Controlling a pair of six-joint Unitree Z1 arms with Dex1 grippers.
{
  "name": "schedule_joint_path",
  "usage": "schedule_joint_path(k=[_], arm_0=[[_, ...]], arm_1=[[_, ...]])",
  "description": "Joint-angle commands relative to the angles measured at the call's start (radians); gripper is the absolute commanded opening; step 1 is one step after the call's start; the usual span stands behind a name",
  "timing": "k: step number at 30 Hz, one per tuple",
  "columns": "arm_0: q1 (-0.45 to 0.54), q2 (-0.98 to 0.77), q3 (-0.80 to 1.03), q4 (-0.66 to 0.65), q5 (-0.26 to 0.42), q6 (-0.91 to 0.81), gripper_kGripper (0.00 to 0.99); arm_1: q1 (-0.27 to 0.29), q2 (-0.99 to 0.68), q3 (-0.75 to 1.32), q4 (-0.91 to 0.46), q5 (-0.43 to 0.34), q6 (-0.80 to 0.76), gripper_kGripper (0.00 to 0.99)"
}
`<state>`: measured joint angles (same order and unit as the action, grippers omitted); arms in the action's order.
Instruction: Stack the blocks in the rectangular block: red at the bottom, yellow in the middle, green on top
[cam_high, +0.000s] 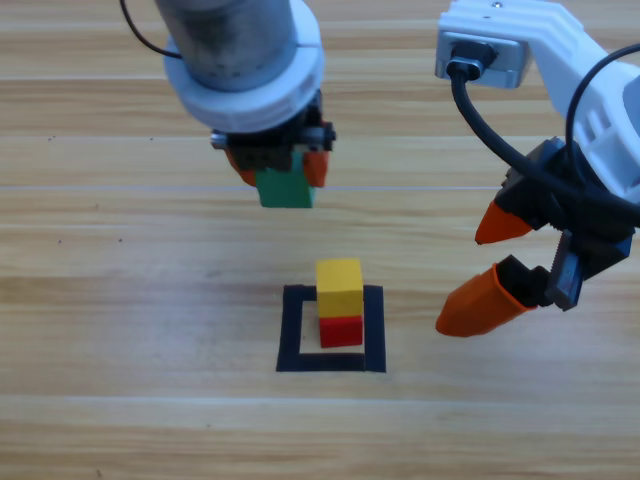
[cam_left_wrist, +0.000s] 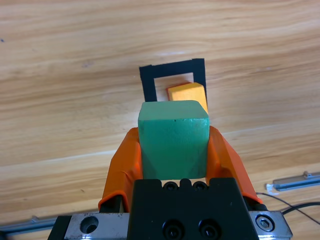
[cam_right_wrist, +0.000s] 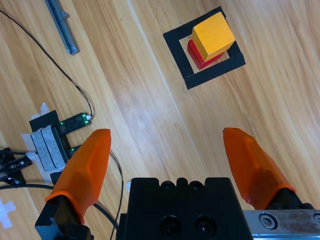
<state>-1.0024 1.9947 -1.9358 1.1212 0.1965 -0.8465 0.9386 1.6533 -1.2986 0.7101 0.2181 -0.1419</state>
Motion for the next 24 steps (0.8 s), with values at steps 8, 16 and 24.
schedule_joint_path(k=[8, 16, 24], arm_0=[[-0.116, 0.17, -0.061, 0.023, 0.061, -0.189, 0.075], [-0.13, 0.188, -0.08, 0.023, 0.084, -0.23, 0.075], [-0.13, 0.202, -0.075, 0.032, 0.106, -0.287, 0.075]], arm_1=[[-0.034, -0.053, 0.048, -0.015, 0.015, 0.002, 0.99], [-0.037, -0.082, 0.068, -0.015, 0.015, 0.001, 0.99], [-0.047, -0.087, 0.073, -0.017, 0.018, -0.001, 0.99]])
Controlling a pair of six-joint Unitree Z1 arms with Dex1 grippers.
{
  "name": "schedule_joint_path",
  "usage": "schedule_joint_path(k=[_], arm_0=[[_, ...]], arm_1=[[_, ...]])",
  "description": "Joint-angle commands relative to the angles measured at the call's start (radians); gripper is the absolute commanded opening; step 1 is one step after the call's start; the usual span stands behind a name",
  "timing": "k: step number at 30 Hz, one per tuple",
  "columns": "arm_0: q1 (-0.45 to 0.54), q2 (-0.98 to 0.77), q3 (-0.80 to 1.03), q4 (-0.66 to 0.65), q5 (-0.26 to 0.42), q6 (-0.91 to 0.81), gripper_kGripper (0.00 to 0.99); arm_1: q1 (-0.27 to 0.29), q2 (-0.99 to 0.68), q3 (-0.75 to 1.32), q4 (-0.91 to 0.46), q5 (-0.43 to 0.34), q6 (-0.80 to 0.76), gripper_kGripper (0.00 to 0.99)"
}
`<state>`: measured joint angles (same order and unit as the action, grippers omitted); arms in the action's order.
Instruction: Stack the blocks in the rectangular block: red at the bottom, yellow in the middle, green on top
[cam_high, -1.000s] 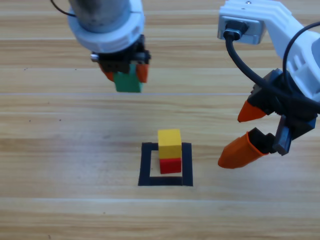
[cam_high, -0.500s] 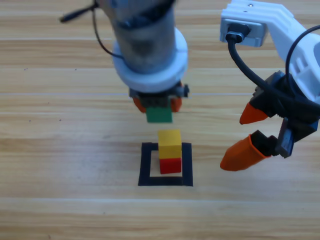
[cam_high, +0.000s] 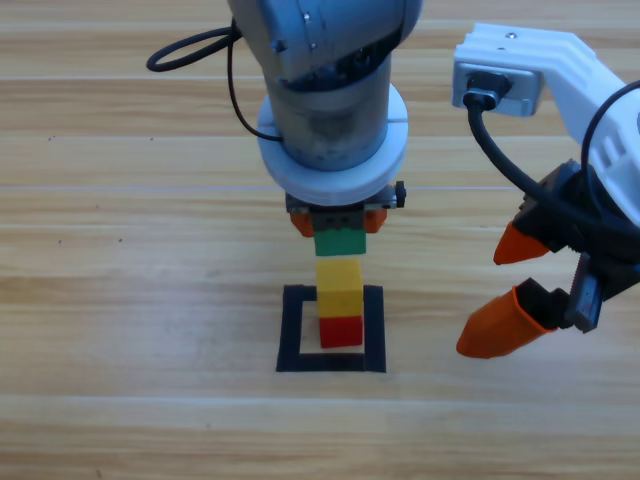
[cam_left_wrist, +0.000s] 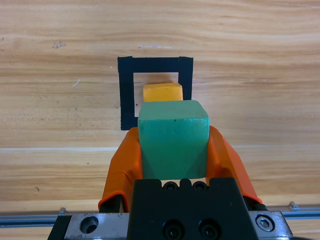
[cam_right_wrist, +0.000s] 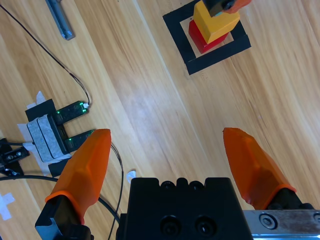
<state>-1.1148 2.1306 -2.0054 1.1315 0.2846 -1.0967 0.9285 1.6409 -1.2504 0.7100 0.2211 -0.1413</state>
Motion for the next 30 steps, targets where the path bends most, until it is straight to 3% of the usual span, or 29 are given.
schedule_joint_path(k=[1, 30], arm_0=[[-0.017, 0.069, -0.006, 0.022, 0.018, -0.045, 0.075], [0.004, 0.127, -0.03, 0.024, -0.012, -0.032, 0.075]], arm_1=[[-0.037, -0.075, 0.025, -0.017, 0.015, -0.001, 0.99], [-0.037, -0.067, 0.028, -0.018, 0.018, -0.003, 0.99]])
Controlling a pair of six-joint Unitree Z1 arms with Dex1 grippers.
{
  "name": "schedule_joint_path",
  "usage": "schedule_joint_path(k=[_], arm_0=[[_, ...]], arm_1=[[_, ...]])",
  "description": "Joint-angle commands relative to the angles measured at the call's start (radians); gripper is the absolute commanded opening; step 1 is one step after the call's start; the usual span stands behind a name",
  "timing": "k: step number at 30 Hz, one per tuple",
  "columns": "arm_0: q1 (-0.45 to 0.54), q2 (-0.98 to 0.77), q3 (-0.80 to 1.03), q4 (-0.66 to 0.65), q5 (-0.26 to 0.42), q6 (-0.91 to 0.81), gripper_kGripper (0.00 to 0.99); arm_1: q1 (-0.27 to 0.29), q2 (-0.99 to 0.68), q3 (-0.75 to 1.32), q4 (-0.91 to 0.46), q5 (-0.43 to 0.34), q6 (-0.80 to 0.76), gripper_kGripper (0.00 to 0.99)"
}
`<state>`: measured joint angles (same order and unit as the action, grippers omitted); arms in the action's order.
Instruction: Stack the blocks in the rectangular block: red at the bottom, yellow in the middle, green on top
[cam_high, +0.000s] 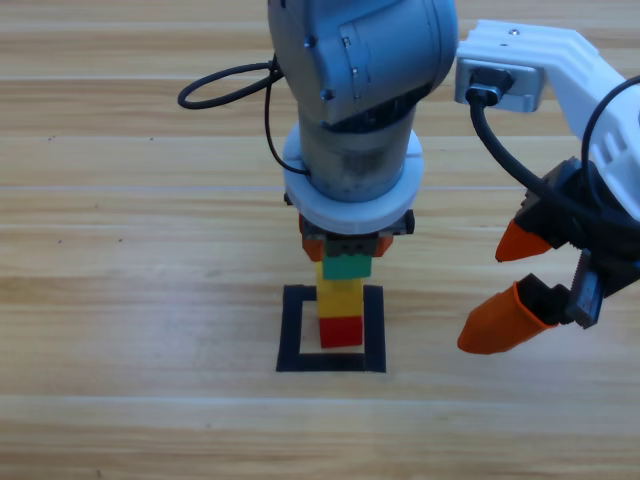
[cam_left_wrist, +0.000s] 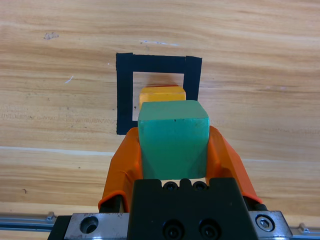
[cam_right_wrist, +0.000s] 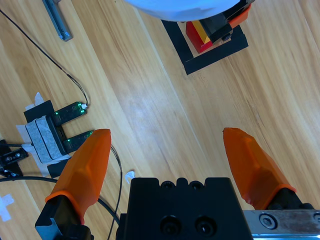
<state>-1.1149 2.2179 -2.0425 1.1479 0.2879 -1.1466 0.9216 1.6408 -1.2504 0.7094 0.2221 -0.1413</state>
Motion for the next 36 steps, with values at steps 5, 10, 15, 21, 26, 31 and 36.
schedule_joint_path(k=[5, 10, 15, 21, 26, 31, 36], arm_0=[[0.012, 0.029, 0.021, 0.004, -0.018, 0.024, 0.075], [0.017, 0.012, 0.039, -0.004, -0.019, 0.03, 0.075], [0.035, 0.0, 0.067, -0.025, -0.036, 0.051, 0.075], [0.043, -0.007, 0.077, -0.036, -0.038, 0.062, 0.075], [0.043, -0.003, 0.071, -0.04, -0.041, 0.065, 0.075], [0.043, 0.006, 0.062, -0.042, -0.043, 0.067, 0.075], [0.043, 0.016, 0.048, -0.042, -0.046, 0.056, 0.078]], arm_1=[[-0.03, -0.062, 0.026, -0.019, 0.019, -0.003, 0.99], [-0.03, -0.061, 0.028, -0.021, 0.019, -0.003, 0.99], [-0.03, -0.059, 0.028, -0.021, 0.02, -0.003, 0.99], [-0.03, -0.059, 0.028, -0.021, 0.022, -0.003, 0.99], [-0.03, -0.059, 0.028, -0.021, 0.022, -0.003, 0.99], [-0.03, -0.059, 0.028, -0.021, 0.023, -0.003, 0.99], [-0.03, -0.059, 0.028, -0.021, 0.026, -0.003, 0.99]])
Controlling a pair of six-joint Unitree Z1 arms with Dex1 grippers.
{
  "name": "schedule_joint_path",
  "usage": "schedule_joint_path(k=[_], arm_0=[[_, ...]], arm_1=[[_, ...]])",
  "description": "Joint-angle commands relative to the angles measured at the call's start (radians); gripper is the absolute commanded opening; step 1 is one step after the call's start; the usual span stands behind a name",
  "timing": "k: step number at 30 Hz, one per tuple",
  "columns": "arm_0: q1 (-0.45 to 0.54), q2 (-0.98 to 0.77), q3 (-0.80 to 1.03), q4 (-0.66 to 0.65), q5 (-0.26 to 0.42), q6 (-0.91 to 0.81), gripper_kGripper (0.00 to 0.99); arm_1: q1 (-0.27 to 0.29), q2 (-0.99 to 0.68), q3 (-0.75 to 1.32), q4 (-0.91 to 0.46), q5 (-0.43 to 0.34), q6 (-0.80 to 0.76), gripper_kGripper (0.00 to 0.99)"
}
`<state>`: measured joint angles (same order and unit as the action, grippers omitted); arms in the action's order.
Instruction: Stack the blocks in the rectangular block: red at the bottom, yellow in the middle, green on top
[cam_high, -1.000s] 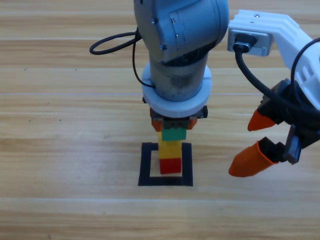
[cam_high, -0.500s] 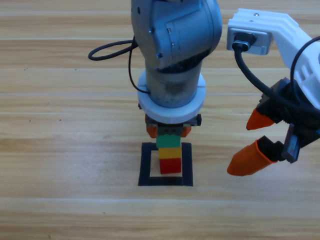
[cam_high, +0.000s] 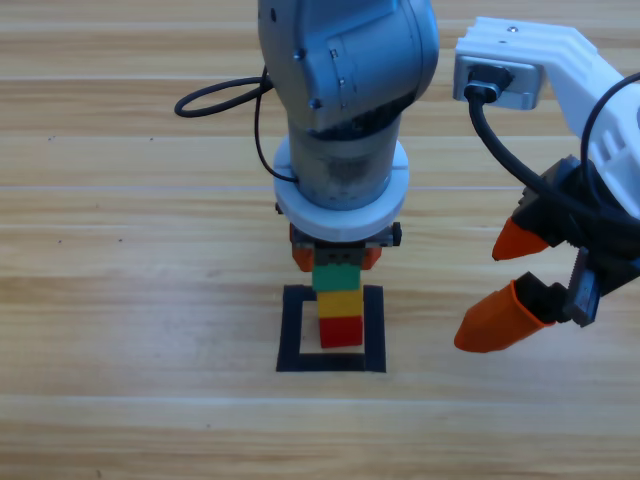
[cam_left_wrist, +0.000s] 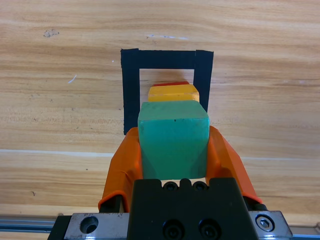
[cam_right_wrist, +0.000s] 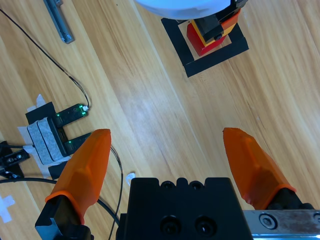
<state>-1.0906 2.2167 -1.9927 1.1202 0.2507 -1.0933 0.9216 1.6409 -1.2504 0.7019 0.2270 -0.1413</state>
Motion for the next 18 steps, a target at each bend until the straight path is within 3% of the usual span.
schedule_joint_path(k=[1, 18], arm_0=[[0.018, 0.021, -0.008, -0.014, -0.011, 0.003, 0.078], [0.034, 0.035, -0.014, -0.013, -0.015, -0.051, 0.083]], arm_1=[[-0.03, -0.059, 0.028, -0.013, 0.021, -0.003, 0.99], [-0.03, -0.056, 0.029, -0.015, 0.034, -0.004, 0.99]])
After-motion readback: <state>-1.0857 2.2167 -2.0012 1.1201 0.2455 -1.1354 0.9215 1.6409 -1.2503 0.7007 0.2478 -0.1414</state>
